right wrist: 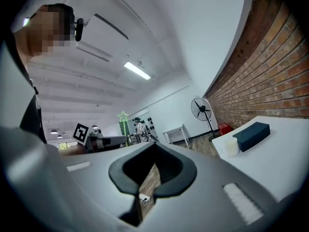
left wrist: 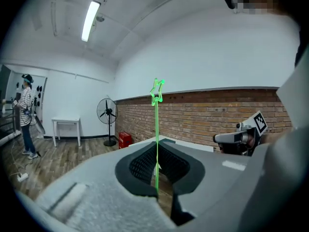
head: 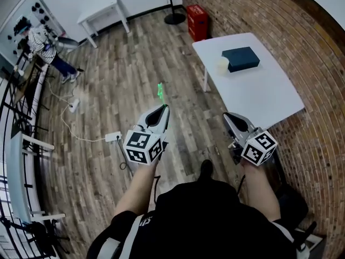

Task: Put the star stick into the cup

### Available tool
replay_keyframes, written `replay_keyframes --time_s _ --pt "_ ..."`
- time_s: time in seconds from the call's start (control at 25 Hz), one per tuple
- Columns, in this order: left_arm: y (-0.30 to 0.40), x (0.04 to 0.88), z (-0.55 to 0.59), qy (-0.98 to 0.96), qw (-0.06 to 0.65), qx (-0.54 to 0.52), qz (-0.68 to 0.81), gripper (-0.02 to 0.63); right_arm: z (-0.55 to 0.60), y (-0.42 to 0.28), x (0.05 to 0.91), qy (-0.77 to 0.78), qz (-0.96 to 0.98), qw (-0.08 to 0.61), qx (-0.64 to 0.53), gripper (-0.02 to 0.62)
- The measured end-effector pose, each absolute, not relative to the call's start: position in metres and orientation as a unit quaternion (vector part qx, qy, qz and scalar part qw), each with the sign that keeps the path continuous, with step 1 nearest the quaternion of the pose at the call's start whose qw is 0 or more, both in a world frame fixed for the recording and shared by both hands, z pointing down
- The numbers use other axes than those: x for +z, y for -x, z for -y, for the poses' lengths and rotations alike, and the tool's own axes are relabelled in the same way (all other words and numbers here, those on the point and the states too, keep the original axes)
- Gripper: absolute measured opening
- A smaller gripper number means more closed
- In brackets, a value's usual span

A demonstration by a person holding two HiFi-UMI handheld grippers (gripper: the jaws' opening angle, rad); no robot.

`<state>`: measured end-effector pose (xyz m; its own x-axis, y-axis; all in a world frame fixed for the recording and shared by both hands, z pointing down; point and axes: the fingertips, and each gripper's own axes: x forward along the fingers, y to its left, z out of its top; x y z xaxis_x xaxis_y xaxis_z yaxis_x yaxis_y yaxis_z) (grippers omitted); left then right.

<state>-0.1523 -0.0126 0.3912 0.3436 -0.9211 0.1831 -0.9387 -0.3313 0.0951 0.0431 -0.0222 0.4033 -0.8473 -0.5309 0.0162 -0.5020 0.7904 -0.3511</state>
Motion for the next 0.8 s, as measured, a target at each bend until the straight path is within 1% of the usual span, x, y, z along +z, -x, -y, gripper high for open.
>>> replay_keyframes --time_s 0.24,0.4,0.8 --pt "0.123 0.383 0.102 -0.82 0.087 0.051 0.564 0.012 0.117 -0.076 0.399 0.284 -0.941 0.054 -0.175 0.0" --pt "0.119 0.376 0.142 -0.819 0.083 0.043 0.566 0.012 0.155 -0.08 0.395 0.283 -0.942 0.058 -0.171 0.0" --pt "0.128 0.399 0.222 -0.818 0.113 0.025 0.564 0.011 0.222 -0.079 0.421 0.293 -0.937 0.024 -0.191 0.0"
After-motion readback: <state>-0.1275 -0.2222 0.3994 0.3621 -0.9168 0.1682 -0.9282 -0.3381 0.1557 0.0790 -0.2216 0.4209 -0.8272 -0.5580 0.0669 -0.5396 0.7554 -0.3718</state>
